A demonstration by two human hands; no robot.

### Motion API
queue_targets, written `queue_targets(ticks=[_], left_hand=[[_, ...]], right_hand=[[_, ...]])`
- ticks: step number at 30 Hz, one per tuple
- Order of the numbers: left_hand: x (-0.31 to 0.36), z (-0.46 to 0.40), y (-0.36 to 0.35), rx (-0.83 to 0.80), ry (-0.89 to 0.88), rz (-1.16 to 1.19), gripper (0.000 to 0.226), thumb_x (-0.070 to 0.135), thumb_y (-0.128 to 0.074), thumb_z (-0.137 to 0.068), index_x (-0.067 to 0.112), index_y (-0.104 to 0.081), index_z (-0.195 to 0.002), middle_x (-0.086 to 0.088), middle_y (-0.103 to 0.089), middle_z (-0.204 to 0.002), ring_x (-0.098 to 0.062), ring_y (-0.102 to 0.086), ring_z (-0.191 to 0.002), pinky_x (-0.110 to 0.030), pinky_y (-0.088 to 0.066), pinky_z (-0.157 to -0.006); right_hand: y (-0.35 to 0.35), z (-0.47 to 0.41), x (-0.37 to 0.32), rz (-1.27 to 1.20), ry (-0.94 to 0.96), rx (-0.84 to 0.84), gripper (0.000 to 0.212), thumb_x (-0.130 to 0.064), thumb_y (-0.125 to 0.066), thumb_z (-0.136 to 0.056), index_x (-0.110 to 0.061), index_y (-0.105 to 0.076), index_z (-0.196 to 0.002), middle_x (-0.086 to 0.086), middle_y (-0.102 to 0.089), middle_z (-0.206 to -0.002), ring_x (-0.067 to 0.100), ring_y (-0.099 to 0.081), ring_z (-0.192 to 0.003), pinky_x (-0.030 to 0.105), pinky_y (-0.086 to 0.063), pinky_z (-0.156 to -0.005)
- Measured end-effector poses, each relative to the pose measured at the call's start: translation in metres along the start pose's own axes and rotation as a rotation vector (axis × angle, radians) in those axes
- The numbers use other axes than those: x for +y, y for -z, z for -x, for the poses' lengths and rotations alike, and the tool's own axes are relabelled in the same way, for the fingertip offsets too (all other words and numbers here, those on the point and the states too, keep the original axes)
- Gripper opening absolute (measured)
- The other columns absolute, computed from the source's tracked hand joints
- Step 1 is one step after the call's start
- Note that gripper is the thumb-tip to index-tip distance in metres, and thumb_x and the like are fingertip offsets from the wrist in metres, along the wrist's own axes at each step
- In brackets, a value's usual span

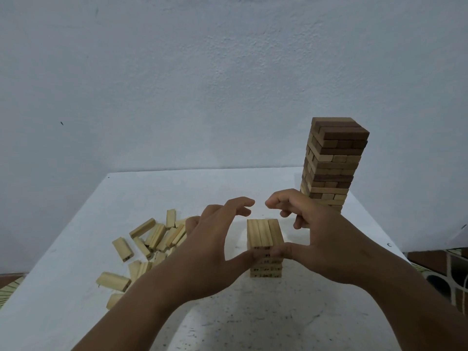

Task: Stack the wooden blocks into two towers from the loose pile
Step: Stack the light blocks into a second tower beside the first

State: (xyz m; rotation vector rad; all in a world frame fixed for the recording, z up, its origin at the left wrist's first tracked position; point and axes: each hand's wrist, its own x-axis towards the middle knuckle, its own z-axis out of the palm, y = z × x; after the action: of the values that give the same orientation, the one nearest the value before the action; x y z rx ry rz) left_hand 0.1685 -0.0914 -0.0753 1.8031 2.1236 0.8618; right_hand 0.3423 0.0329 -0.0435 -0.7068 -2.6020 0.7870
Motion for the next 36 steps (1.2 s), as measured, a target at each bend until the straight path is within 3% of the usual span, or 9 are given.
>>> queue_targets(ticks=[4,8,11,17,20,24,29,33,36], left_hand=[[-0.008,0.015,0.017,0.059,0.038,0.016,0.07,0.056,-0.065,-0.083,0.063,-0.017,-0.133,0.038,-0.033,-0.136,-0.003,-0.03,-0.127,-0.03,-0.03,-0.102],[-0.022,0.033,0.038,0.133,0.048,-0.001,0.044,0.049,-0.058,-0.089,0.059,-0.035,-0.125,0.042,-0.038,-0.126,0.01,-0.032,-0.121,-0.022,-0.03,-0.095],[-0.037,0.048,0.048,0.169,0.044,-0.057,0.032,0.043,-0.055,-0.089,0.051,-0.048,-0.119,0.037,-0.047,-0.123,0.006,-0.038,-0.122,-0.029,-0.032,-0.098],[-0.066,0.075,0.052,0.168,0.136,-0.165,0.029,0.029,-0.057,-0.084,0.049,-0.055,-0.106,0.032,-0.054,-0.114,0.002,-0.041,-0.12,-0.035,-0.033,-0.095],[-0.074,0.081,0.045,0.131,0.168,-0.246,0.027,0.037,-0.052,-0.084,0.05,-0.058,-0.106,0.035,-0.049,-0.117,0.006,-0.034,-0.123,-0.031,-0.028,-0.088],[-0.078,0.086,0.034,0.109,0.198,-0.322,0.031,0.048,-0.048,-0.084,0.048,-0.06,-0.112,0.034,-0.041,-0.125,0.006,-0.026,-0.125,-0.032,-0.023,-0.092],[-0.08,0.09,0.027,0.143,0.204,-0.292,0.012,0.047,-0.056,-0.08,0.043,-0.061,-0.09,0.038,-0.041,-0.125,0.01,-0.023,-0.128,-0.032,-0.017,-0.095],[-0.083,0.091,0.024,0.133,0.181,-0.316,0.01,0.052,-0.058,-0.08,0.043,-0.06,-0.085,0.041,-0.042,-0.126,0.012,-0.021,-0.13,-0.031,-0.012,-0.095],[-0.084,0.092,0.024,0.118,0.148,-0.301,0.012,0.054,-0.059,-0.079,0.044,-0.058,-0.086,0.039,-0.044,-0.129,0.01,-0.022,-0.134,-0.03,-0.007,-0.096]], right_hand=[[-0.007,0.001,-0.014,0.012,0.045,0.049,0.055,-0.046,-0.076,-0.074,-0.06,-0.037,-0.11,-0.036,-0.041,-0.107,-0.006,-0.048,-0.094,0.005,-0.04,-0.071],[-0.03,0.002,-0.041,-0.057,0.145,0.058,0.036,-0.042,-0.066,-0.085,-0.056,-0.042,-0.109,-0.041,-0.044,-0.102,-0.01,-0.047,-0.102,0.002,-0.042,-0.072],[-0.054,-0.003,-0.057,-0.062,0.216,0.046,0.027,-0.037,-0.061,-0.09,-0.048,-0.048,-0.111,-0.04,-0.047,-0.101,-0.009,-0.05,-0.102,0.003,-0.046,-0.075],[-0.103,-0.018,-0.066,-0.003,0.223,0.002,0.034,-0.024,-0.056,-0.093,-0.031,-0.053,-0.126,-0.017,-0.052,-0.127,0.001,-0.048,-0.113,0.017,-0.041,-0.096],[-0.119,-0.023,-0.063,0.095,0.205,-0.03,0.04,-0.022,-0.052,-0.095,-0.029,-0.047,-0.134,-0.014,-0.043,-0.137,0.003,-0.035,-0.125,0.01,-0.028,-0.097],[-0.131,-0.03,-0.06,0.203,0.18,-0.035,0.044,-0.023,-0.048,-0.097,-0.025,-0.04,-0.14,-0.011,-0.035,-0.144,0.008,-0.024,-0.133,0.018,-0.025,-0.107],[-0.134,-0.028,-0.052,0.206,0.174,-0.03,0.034,-0.025,-0.051,-0.095,-0.027,-0.049,-0.129,-0.015,-0.042,-0.132,0.005,-0.028,-0.129,0.014,-0.025,-0.102],[-0.132,-0.023,-0.047,0.236,0.25,-0.012,0.011,-0.022,-0.056,-0.09,-0.022,-0.064,-0.096,-0.012,-0.053,-0.102,0.007,-0.046,-0.099,0.015,-0.041,-0.083],[-0.13,-0.018,-0.046,0.236,0.339,-0.016,0.009,-0.02,-0.061,-0.081,-0.025,-0.069,-0.082,-0.014,-0.06,-0.094,0.005,-0.053,-0.09,0.015,-0.048,-0.074]])
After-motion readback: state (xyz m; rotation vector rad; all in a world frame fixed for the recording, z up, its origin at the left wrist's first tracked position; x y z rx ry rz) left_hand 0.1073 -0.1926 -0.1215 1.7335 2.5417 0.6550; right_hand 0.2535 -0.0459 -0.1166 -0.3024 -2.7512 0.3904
